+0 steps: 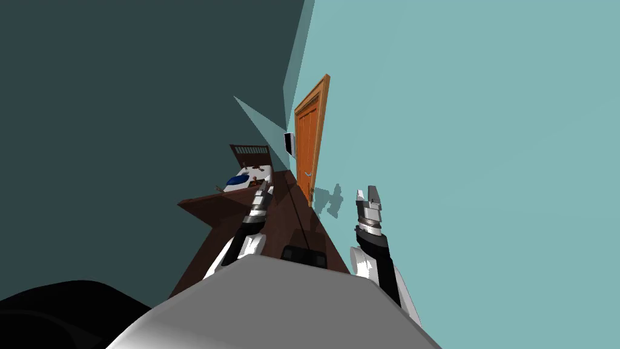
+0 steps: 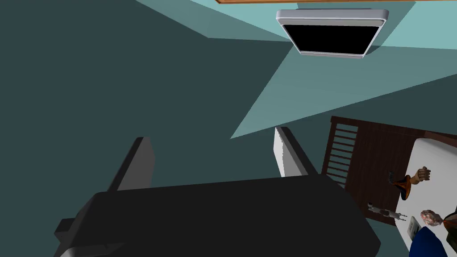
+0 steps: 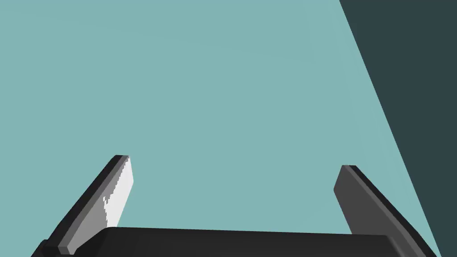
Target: Push the door open
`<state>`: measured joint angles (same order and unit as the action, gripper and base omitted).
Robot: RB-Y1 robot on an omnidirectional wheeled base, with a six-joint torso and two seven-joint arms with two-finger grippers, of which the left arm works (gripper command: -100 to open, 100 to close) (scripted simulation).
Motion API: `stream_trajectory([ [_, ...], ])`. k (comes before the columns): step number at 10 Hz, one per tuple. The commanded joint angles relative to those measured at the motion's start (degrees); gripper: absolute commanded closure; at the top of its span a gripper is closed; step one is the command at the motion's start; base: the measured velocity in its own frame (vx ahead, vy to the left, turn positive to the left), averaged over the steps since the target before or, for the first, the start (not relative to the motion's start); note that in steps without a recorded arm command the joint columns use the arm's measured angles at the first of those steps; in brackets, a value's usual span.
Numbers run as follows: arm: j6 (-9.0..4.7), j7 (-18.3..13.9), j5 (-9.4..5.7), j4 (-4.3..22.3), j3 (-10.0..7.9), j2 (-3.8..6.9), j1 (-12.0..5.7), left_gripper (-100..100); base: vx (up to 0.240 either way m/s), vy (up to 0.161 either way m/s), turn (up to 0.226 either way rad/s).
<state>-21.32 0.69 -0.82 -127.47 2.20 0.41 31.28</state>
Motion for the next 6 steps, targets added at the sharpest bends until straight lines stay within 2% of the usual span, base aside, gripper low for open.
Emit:
stream_trajectory([
  [1,-0.52,0.08,-0.14,1.97,-0.01,0.57,-0.85,-100,0.076,0.011,-0.129],
  [2,-0.68,0.11,-0.19,2.57,-0.02,0.72,-1.11,-100,0.091,0.067,-0.160],
  [6,-2.06,0.33,-0.57,7.76,-0.05,1.86,-3.35,-100,0.104,0.095,-0.141],
])
